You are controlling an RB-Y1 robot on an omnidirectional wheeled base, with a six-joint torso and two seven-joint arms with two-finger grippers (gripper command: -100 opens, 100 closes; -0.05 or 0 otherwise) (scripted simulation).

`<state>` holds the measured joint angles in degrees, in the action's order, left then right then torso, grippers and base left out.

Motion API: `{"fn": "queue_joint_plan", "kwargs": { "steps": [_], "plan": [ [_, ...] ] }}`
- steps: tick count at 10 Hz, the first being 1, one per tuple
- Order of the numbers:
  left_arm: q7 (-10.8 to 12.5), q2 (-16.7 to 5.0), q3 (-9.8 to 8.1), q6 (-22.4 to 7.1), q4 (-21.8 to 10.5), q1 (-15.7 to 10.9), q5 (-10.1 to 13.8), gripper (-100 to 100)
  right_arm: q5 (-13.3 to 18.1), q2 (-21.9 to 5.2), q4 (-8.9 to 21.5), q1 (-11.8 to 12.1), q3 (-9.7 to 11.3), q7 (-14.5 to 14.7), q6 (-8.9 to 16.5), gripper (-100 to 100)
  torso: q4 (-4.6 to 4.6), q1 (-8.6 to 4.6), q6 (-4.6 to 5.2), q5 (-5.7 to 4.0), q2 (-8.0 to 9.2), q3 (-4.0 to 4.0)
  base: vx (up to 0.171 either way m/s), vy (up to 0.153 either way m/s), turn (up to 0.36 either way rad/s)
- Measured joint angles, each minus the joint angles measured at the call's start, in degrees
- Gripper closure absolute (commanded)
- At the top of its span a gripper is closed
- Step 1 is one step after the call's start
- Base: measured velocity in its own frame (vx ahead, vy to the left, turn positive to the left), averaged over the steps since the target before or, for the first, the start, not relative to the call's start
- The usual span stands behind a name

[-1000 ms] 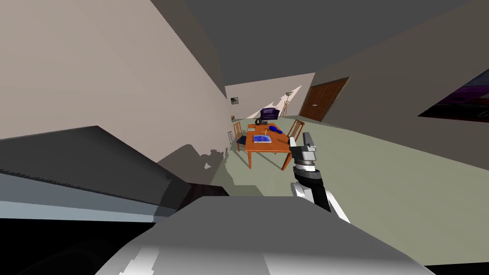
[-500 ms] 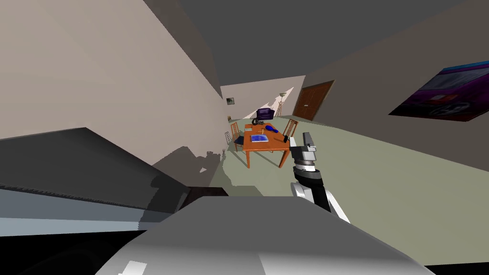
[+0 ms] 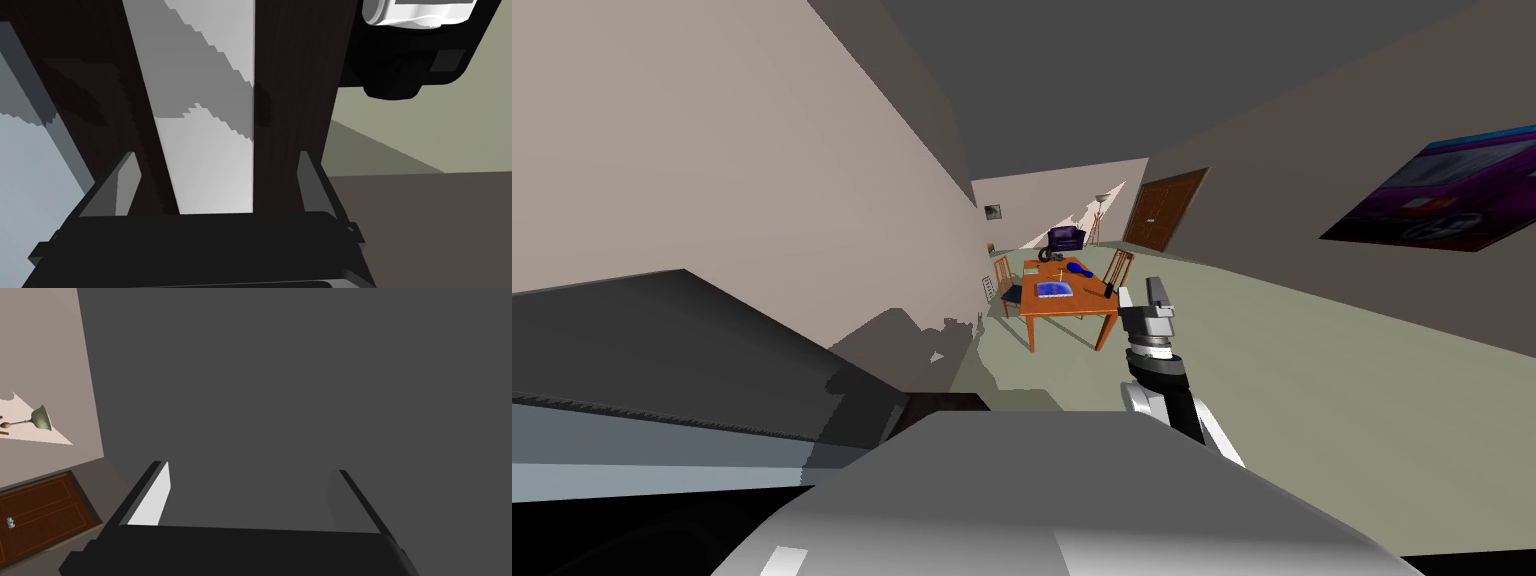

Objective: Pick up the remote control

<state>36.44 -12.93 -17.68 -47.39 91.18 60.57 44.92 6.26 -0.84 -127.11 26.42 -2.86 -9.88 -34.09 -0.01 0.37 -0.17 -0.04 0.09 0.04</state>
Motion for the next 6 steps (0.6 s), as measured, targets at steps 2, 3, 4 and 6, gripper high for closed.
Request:
{"fn": "queue_joint_plan", "kwargs": {
  "steps": [2, 3, 4, 6],
  "plan": [
    [-0.6, 0.5, 0.38, 1.2, -2.3, -1.5, -0.9, -100, 0.0, 0.0, 0.0, 0.0, 0.0, 0.0, 0.0, 0, 0.00, 0.00, 0.00, 0.00, -0.01, -0.01, 0.004, 0.004, 0.009],
    [-0.6, 0.6, 0.40, 1.3, -2.4, -1.6, -0.9, 100, 0.0, 0.0, 0.0, 0.0, 0.0, 0.0, 0.0, 0, 0.00, -0.02, 0.00, -0.01, 0.01, 0.00, 0.000, 0.000, 0.000],
    [-0.6, 0.5, 0.34, 1.3, -2.4, -1.6, -1.0, 100, 0.0, 0.0, 0.0, 0.0, 0.0, 0.0, 0.0, 0, 0.00, -0.04, -0.01, 0.02, 0.02, 0.01, 0.000, 0.000, 0.000],
    [-0.6, 0.6, 0.37, 1.3, -2.4, -1.6, -0.9, 100, 0.0, 0.0, 0.0, 0.0, 0.0, 0.0, 0.0, 0, 0.00, -0.04, 0.01, 0.00, 0.02, 0.01, 0.000, 0.000, 0.000]
  ]
}}
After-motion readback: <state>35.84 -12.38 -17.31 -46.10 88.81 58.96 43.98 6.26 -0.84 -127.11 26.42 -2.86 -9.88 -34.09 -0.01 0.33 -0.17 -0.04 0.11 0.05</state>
